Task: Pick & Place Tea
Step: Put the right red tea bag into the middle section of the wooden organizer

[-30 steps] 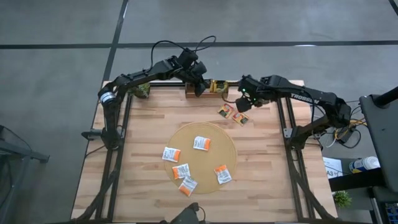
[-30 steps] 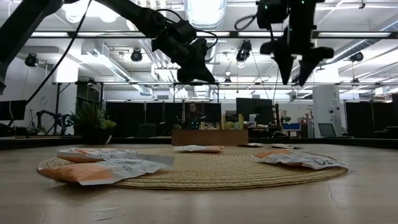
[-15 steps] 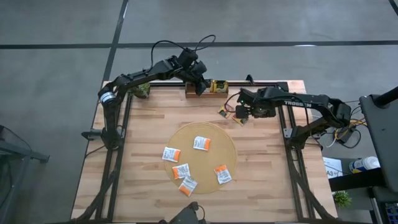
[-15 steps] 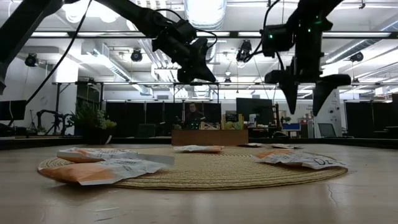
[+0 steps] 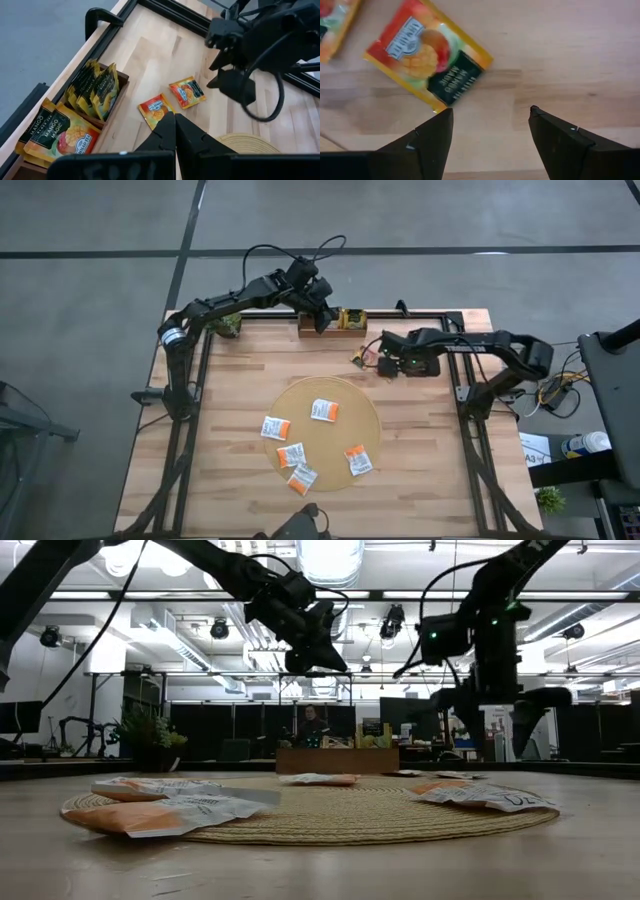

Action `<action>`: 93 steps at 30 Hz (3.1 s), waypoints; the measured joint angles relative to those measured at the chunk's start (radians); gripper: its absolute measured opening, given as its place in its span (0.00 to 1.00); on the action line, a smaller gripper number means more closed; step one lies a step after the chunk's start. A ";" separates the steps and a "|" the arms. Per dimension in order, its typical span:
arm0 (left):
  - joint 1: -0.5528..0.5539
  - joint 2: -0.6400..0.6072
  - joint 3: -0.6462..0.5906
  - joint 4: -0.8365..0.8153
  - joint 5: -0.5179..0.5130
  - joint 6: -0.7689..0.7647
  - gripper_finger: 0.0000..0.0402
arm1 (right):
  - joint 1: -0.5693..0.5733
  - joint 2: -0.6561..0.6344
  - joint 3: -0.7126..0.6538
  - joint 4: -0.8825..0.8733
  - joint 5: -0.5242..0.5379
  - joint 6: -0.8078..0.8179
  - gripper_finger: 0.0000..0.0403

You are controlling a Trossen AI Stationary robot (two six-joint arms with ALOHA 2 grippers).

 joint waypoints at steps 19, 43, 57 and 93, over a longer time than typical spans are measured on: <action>0.006 0.000 0.000 -0.002 0.000 -0.002 0.00 | -0.031 0.145 0.101 0.006 -0.026 -0.031 0.63; 0.018 0.000 0.000 -0.001 0.000 0.003 0.00 | -0.045 0.234 0.095 0.079 -0.020 -0.055 0.35; 0.021 0.000 0.001 -0.001 0.000 0.004 0.00 | -0.046 0.218 0.091 0.105 0.058 -0.061 0.02; 0.025 -0.117 0.002 0.027 0.147 -0.151 0.06 | 0.071 -0.170 0.376 0.088 0.072 -1.267 0.02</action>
